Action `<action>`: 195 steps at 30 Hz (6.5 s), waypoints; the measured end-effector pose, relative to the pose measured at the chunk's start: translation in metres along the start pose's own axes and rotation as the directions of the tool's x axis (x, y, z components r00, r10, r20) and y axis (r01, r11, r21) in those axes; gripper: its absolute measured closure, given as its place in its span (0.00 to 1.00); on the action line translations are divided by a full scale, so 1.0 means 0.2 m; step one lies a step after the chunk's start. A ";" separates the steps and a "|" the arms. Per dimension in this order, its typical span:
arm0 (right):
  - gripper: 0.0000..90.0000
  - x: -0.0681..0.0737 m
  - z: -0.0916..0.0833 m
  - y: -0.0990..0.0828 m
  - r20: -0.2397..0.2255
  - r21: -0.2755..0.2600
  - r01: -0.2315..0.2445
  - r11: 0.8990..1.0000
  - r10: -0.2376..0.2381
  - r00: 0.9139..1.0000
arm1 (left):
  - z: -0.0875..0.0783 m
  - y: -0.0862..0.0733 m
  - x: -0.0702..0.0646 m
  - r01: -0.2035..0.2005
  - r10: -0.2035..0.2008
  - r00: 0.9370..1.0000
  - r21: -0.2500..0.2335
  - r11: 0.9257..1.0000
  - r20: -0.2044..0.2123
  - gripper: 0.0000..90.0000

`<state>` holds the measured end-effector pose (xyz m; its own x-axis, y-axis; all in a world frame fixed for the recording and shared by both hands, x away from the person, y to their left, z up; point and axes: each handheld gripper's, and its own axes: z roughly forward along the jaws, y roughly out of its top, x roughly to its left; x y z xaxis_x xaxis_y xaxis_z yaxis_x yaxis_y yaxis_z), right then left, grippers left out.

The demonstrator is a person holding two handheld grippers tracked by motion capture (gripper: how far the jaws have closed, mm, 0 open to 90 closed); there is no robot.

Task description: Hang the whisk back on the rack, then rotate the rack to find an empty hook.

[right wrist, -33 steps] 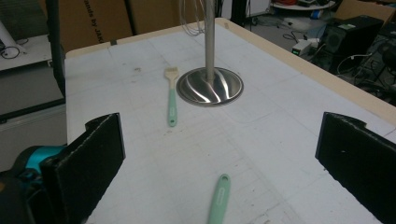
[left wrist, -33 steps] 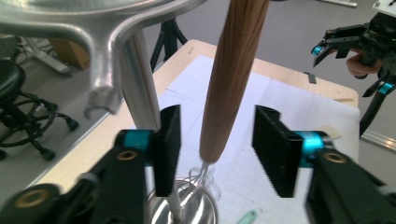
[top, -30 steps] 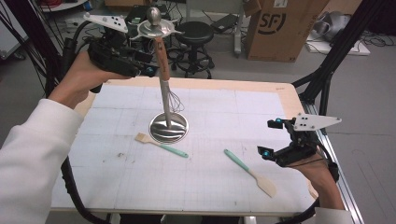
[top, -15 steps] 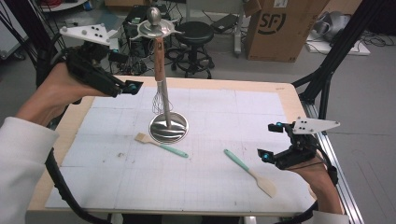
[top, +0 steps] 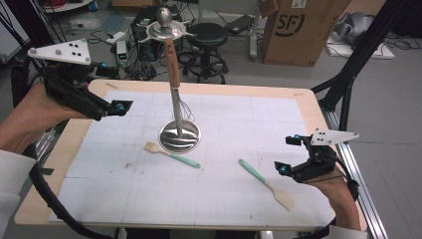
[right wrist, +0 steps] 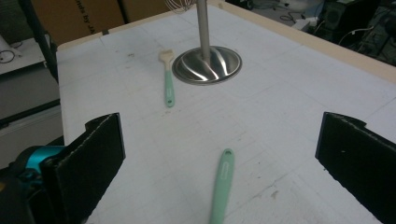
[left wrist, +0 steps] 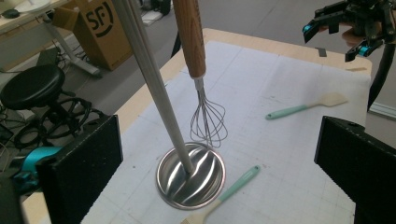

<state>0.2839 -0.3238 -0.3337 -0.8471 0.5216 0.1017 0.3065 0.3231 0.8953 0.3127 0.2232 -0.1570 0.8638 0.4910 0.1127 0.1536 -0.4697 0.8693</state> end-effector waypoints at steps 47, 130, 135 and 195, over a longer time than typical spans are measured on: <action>0.00 0.01 0.00 -0.08 0.034 -0.027 -0.050 0.998 0.051 0.998 | 0.02 0.37 0.14 -0.012 0.010 0.994 0.014 1.000 0.109 1.00; 0.00 0.06 0.04 -0.07 0.013 -0.012 -0.028 1.000 0.029 1.000 | 0.01 0.42 0.07 -0.059 0.057 0.998 0.059 0.997 0.035 1.00; 0.00 0.05 0.04 -0.08 0.009 -0.010 -0.030 1.000 0.030 1.000 | 0.08 0.43 0.09 -0.062 0.059 0.997 0.072 0.995 0.044 1.00; 0.01 0.01 0.06 -0.12 0.007 0.015 -0.061 0.998 0.060 0.998 | 0.05 0.37 0.33 -0.015 0.016 1.000 0.071 0.997 -0.018 1.00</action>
<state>0.2804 -0.3202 -0.3595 -0.8240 0.5456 0.1527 0.3636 0.3025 0.8811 0.3860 0.2137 -0.0892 0.8576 0.4963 0.1348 0.1745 -0.5274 0.8315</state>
